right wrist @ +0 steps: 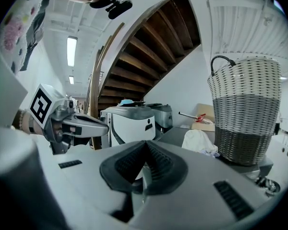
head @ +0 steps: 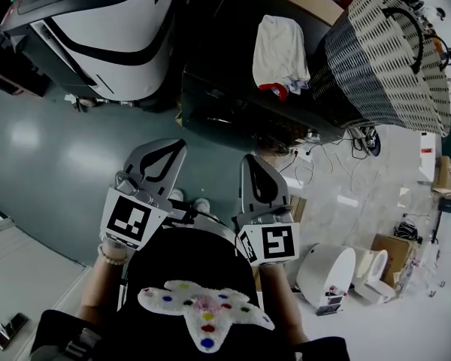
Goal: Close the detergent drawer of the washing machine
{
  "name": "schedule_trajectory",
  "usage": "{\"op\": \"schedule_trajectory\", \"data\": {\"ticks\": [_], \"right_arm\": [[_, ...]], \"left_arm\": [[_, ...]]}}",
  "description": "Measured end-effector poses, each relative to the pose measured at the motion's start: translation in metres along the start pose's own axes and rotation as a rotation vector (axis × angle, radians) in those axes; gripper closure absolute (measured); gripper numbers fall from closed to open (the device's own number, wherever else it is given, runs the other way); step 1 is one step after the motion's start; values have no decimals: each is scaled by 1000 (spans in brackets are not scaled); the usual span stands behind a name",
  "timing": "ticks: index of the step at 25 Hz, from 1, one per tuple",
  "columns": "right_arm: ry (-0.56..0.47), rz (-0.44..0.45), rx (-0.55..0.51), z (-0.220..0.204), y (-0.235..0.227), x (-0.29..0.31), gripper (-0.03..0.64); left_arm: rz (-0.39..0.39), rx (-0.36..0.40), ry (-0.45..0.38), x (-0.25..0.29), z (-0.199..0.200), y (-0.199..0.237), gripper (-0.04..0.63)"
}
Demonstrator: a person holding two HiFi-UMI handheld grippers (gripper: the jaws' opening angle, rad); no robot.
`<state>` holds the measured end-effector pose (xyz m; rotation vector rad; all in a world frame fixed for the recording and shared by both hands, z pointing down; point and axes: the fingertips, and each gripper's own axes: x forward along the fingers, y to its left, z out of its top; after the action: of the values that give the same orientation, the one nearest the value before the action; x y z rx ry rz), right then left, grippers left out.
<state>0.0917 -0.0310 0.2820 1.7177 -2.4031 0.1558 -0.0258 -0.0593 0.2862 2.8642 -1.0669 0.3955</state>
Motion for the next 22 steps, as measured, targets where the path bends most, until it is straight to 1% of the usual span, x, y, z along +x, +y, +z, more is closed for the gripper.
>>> {"op": "schedule_trajectory", "data": {"ticks": [13, 22], "right_arm": [[-4, 2, -6, 2, 1, 0, 612], [0, 9, -5, 1, 1, 2, 612]], "left_arm": [[-12, 12, 3, 0, -1, -2, 584], [-12, 7, 6, 3, -1, -2, 584]]}}
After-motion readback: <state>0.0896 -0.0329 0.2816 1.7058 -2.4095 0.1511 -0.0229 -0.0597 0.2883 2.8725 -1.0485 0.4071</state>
